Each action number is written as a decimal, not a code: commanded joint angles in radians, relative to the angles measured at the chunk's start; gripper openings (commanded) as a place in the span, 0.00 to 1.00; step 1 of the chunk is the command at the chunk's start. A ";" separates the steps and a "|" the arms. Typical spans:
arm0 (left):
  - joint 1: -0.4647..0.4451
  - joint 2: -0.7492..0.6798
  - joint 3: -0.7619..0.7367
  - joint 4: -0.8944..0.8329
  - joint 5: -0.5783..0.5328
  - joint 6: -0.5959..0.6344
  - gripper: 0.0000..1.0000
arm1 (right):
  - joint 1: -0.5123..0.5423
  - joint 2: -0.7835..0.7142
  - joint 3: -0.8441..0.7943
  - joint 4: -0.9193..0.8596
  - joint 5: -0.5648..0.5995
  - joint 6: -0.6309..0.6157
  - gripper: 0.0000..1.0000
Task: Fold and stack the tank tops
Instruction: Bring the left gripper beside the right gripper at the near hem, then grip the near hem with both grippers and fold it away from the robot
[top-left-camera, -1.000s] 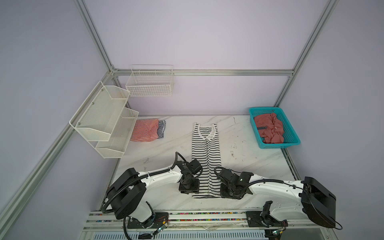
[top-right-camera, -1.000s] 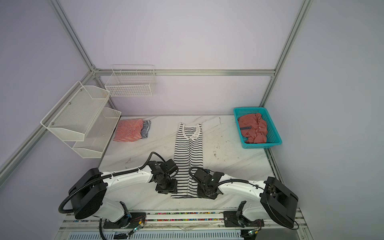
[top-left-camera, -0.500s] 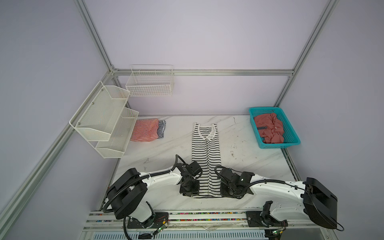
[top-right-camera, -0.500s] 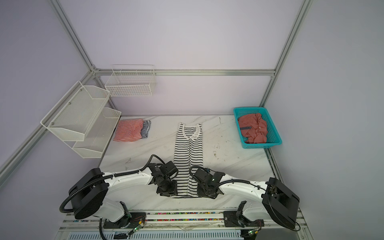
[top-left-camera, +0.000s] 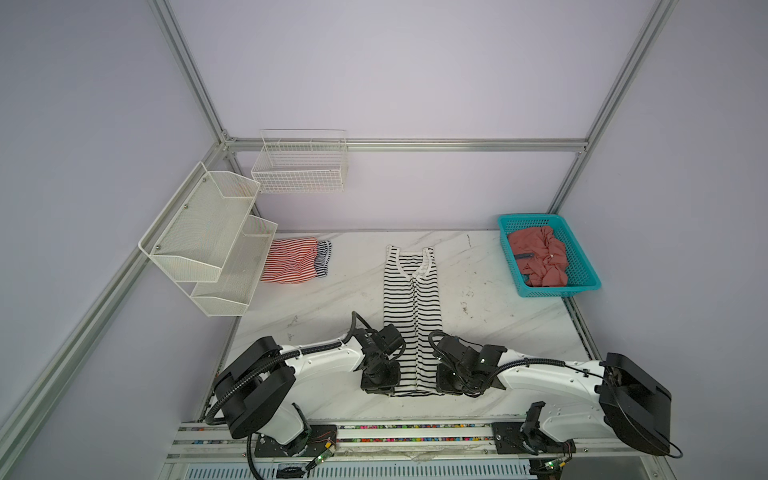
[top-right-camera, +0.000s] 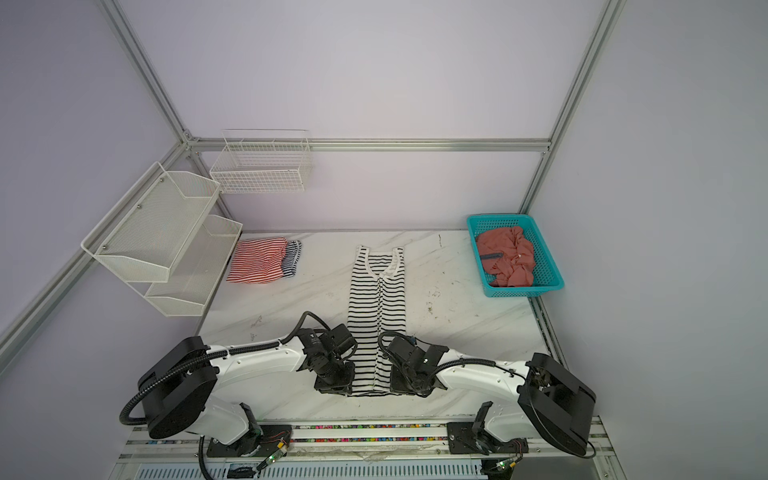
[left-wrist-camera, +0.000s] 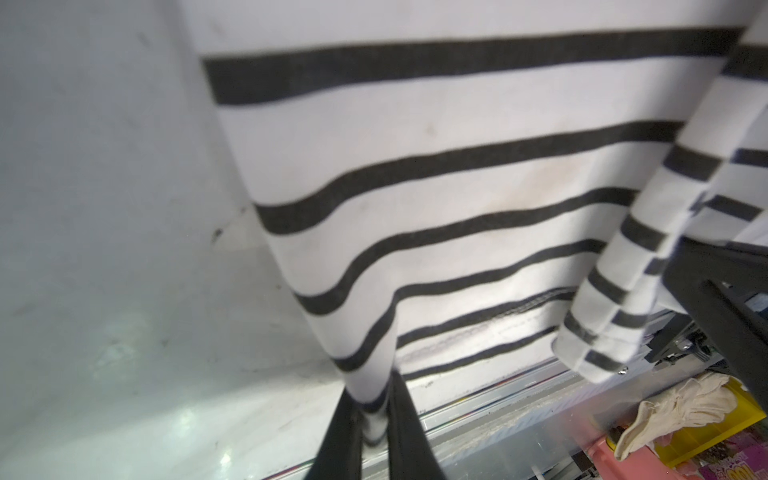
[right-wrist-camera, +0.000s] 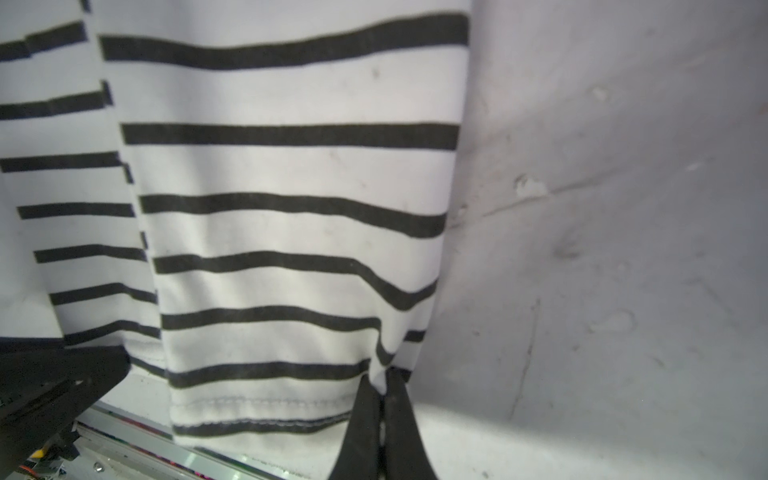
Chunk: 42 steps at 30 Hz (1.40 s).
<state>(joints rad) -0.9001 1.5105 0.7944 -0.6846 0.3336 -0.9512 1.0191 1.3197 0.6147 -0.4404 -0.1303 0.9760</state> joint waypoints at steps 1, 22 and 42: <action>-0.005 -0.020 -0.026 0.015 0.012 -0.012 0.06 | -0.004 -0.036 -0.005 -0.020 0.002 0.033 0.00; 0.100 -0.081 0.244 -0.101 -0.146 0.095 0.00 | -0.170 -0.104 0.157 -0.104 0.066 -0.100 0.00; 0.343 0.168 0.595 -0.068 -0.104 0.295 0.00 | -0.519 0.237 0.536 -0.078 -0.013 -0.512 0.00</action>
<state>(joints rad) -0.5793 1.6657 1.2789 -0.7643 0.2134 -0.7074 0.5262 1.5177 1.0931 -0.5125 -0.1204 0.5503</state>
